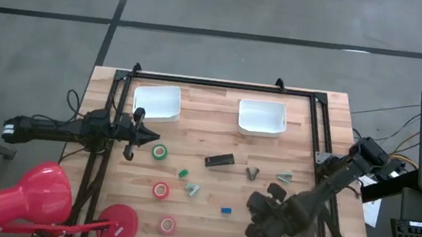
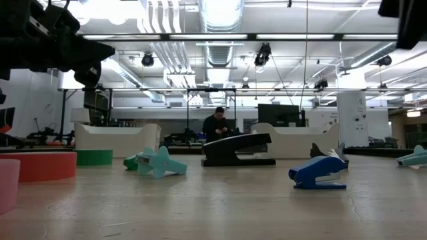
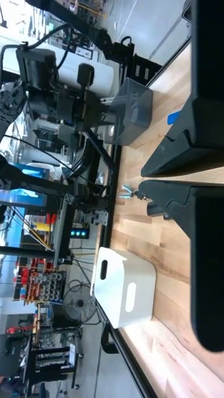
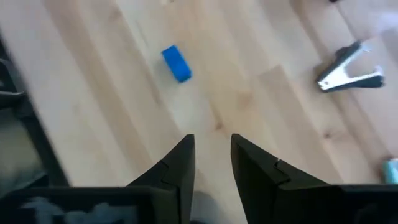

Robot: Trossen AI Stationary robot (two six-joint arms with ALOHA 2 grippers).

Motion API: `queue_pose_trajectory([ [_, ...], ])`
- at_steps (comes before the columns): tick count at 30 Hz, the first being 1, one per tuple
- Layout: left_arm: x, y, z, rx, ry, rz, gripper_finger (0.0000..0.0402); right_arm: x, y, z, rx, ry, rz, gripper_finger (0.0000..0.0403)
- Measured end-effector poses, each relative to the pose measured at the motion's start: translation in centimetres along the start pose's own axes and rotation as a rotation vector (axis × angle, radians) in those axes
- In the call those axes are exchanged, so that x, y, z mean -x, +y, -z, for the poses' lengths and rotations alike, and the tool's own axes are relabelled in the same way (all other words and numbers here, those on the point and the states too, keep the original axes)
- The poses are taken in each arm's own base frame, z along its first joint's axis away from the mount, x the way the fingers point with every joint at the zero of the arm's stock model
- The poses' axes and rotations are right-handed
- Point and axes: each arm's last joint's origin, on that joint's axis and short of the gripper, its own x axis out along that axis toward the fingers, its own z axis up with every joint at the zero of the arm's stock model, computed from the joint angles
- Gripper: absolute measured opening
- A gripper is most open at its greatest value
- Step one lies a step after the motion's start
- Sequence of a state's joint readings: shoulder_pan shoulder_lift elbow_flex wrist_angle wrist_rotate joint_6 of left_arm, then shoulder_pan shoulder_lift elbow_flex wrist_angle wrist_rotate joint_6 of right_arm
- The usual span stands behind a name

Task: Pick and place Stapler, Stapler remover, tape
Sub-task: Put the right green staple remover into the right white bin

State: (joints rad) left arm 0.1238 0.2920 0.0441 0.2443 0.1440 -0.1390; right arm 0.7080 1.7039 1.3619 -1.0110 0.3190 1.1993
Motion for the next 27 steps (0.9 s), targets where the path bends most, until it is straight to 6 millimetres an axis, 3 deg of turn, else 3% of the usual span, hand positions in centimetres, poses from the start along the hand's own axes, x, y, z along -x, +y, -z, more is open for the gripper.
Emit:
queue_pose_trajectory([
  [5,0.0,0.0,0.0,0.0,0.0,0.0,0.0023,-0.7,-2.2,-0.9,-0.046,0.053,0.163,0.0094],
  [12,0.0,0.0,0.0,0.0,0.0,0.0,0.0023,-1.3,-5.0,-0.4,-0.002,0.193,0.366,0.0095],
  [23,0.0,0.0,0.0,0.0,0.0,0.0,0.0023,-3.5,-8.9,0.3,-0.024,0.398,0.446,0.0077],
  [27,0.0,0.0,0.0,0.0,0.0,0.0,0.0023,-4.0,-10.1,0.5,-0.041,0.467,0.401,0.0081],
])
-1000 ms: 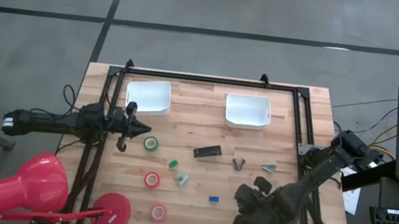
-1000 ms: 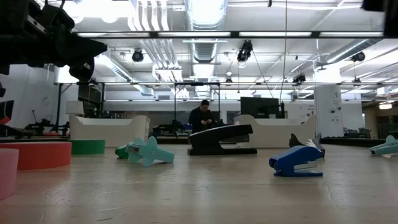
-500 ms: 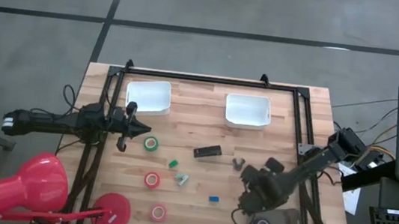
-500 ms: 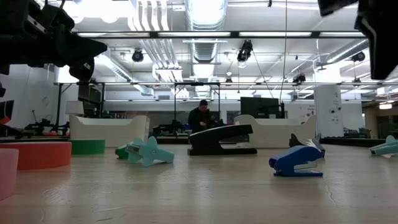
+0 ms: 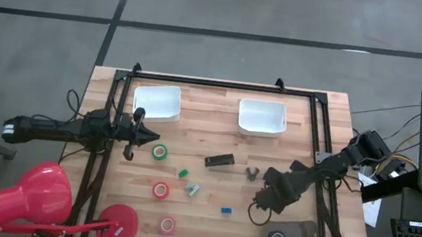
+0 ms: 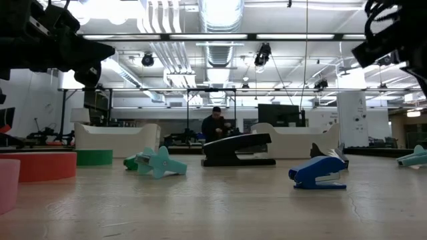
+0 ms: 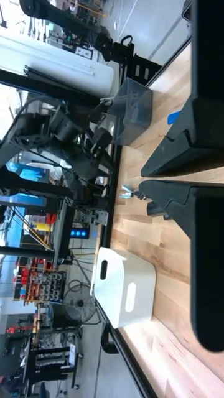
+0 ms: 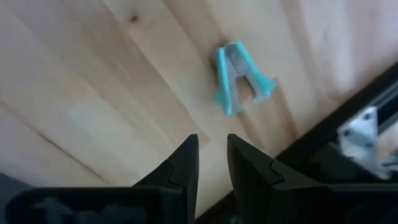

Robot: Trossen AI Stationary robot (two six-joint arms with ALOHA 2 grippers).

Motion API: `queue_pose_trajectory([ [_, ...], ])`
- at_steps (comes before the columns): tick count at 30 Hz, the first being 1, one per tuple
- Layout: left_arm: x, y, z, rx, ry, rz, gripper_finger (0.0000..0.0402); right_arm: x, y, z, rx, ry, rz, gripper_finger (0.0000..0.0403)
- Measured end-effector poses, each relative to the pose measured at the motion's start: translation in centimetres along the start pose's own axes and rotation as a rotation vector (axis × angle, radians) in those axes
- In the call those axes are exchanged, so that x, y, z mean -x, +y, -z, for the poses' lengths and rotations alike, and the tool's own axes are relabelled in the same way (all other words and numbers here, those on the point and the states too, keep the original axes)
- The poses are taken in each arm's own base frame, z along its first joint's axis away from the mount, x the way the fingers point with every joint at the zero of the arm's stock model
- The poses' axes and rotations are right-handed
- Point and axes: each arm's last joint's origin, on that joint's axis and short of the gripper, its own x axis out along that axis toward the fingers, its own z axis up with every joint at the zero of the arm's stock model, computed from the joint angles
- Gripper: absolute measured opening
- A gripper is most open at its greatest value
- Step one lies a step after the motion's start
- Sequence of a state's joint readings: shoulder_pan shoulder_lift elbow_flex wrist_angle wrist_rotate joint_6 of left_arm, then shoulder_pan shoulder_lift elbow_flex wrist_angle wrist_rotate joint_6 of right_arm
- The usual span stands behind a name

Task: Pick and place Stapler, Stapler remover, tape
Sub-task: Put the right green staple remover into the right white bin

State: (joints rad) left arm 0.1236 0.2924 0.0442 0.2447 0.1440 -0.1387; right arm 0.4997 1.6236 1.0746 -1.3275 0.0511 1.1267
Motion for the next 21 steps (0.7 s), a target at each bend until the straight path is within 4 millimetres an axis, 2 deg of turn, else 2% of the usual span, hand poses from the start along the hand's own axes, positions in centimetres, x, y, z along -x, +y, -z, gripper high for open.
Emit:
queue_pose_trajectory([
  [5,0.0,0.0,0.0,0.0,0.0,0.0,0.0023,-0.9,-1.2,-0.4,-0.024,-0.007,-0.075,0.0101],
  [12,0.0,0.0,0.0,0.001,0.001,0.0,0.0023,-2.6,-2.5,-0.5,-0.022,0.034,-0.024,0.0133],
  [21,0.0,0.0,0.0,0.001,0.003,0.0,0.0023,-4.0,-2.0,-0.7,0.01,0.009,-0.068,0.0115],
])
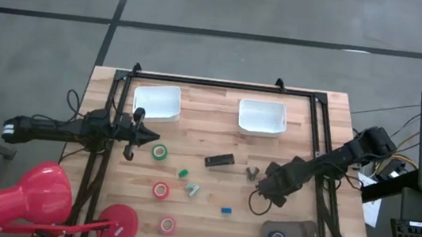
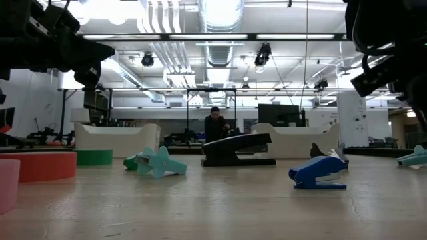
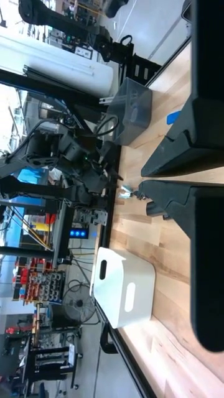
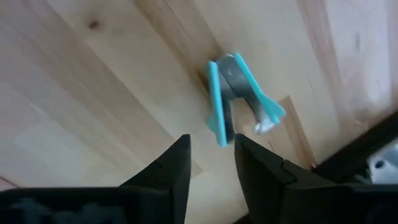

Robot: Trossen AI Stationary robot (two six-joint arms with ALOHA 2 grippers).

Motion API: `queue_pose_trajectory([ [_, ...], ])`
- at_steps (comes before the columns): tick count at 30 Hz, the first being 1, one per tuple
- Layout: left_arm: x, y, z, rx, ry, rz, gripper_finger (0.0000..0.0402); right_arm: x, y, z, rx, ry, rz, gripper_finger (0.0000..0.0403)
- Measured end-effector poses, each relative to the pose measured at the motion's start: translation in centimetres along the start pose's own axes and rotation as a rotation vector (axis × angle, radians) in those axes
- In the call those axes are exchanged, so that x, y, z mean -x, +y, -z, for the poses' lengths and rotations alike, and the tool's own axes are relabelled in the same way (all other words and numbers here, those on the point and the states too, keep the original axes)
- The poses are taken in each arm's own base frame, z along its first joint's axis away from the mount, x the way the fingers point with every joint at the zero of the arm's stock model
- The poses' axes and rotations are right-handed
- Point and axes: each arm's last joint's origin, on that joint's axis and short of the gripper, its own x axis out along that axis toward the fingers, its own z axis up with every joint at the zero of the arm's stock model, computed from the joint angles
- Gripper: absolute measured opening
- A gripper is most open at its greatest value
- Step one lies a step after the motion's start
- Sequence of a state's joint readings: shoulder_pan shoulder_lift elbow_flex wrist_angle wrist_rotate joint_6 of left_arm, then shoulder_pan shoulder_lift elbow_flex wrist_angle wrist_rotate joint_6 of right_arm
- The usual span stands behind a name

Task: Pick and place Stapler, Stapler remover, tape
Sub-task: Put the right green staple remover into the right white bin

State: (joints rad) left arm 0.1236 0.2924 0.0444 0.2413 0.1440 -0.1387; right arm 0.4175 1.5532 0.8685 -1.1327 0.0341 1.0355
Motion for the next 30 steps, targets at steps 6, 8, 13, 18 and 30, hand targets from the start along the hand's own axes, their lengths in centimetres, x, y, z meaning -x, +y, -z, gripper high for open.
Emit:
queue_pose_trajectory([
  [6,0.0,0.0,0.0,0.001,0.003,-0.001,0.0023,-0.6,0.0,0.0,-0.002,0.0,0.003,0.0097],
  [8,0.0,0.0,0.0,0.0,0.003,-0.001,0.0023,-0.8,0.0,0.0,-0.002,0.002,0.008,0.0091],
  [13,0.0,0.0,0.0,0.001,0.004,-0.001,0.0023,-0.9,-0.1,0.0,0.006,-0.011,0.014,0.0075],
  [18,0.0,0.0,0.0,0.001,0.004,0.0,0.0023,-1.1,0.1,-0.1,0.015,-0.027,-0.002,0.0054],
  [30,0.0,0.0,0.0,0.001,0.003,-0.001,0.0023,-1.6,-0.1,0.1,0.016,-0.019,0.009,0.001],
])
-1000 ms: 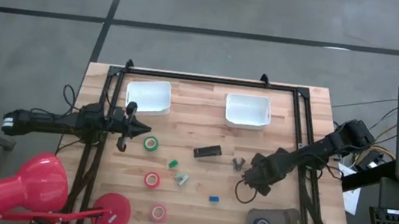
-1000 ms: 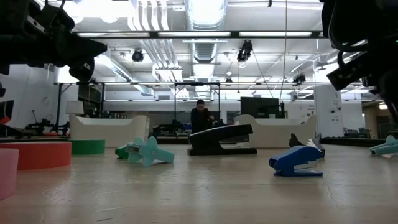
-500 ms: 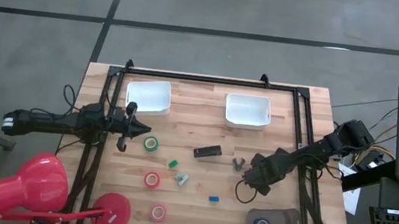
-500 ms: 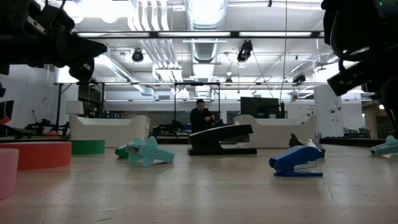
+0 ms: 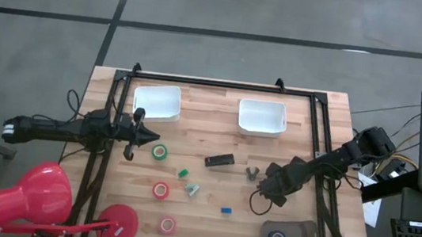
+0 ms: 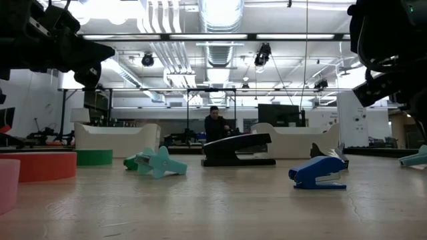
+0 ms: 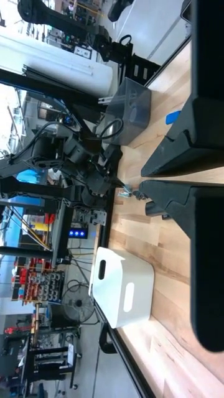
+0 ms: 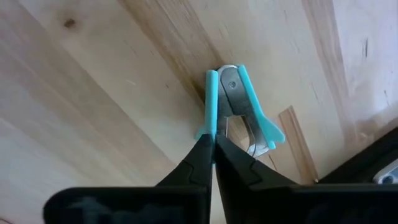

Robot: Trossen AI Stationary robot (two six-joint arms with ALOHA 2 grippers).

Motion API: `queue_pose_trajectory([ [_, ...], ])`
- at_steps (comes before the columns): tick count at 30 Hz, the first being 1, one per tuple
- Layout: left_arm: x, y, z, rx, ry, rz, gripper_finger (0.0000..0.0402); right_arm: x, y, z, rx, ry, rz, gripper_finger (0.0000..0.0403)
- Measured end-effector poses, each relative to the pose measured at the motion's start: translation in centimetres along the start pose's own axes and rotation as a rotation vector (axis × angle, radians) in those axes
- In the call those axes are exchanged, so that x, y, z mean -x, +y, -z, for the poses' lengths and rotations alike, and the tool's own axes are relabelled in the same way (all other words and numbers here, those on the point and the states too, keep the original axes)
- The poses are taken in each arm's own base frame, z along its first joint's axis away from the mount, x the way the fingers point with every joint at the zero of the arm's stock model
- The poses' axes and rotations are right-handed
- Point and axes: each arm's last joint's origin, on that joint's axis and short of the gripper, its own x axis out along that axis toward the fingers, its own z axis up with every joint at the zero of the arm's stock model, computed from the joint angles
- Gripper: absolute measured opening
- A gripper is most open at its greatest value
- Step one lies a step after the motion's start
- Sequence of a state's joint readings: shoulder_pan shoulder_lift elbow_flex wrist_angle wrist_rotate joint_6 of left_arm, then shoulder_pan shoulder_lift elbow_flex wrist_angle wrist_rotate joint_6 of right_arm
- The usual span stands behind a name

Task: Pick and place Stapler, Stapler remover, tape
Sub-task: Put the right green staple remover into the right white bin

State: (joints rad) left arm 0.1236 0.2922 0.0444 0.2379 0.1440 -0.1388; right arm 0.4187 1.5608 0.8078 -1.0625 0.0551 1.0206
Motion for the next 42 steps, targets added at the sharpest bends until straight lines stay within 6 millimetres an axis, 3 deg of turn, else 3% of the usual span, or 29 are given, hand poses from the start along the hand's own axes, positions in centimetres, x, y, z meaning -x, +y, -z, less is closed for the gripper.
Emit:
queue_pose_trajectory([
  [12,0.0,0.0,0.0,0.0,0.0,0.0,0.0023,3.1,1.3,-1.4,0.026,-0.157,-0.048,0.0009],
  [21,0.0,0.0,0.0,0.0,0.0,0.0,0.0023,6.5,1.1,-4.2,0.042,-0.308,-0.063,0.0008],
  [30,0.0,0.0,0.0,0.0,0.0,0.0,0.0023,8.4,-2.3,-8.8,0.004,-0.389,-0.015,0.0008],
  [42,0.0,0.0,0.0,0.0,0.0,0.0,0.0023,8.0,-8.2,-13.0,-0.087,-0.343,0.029,0.0008],
])
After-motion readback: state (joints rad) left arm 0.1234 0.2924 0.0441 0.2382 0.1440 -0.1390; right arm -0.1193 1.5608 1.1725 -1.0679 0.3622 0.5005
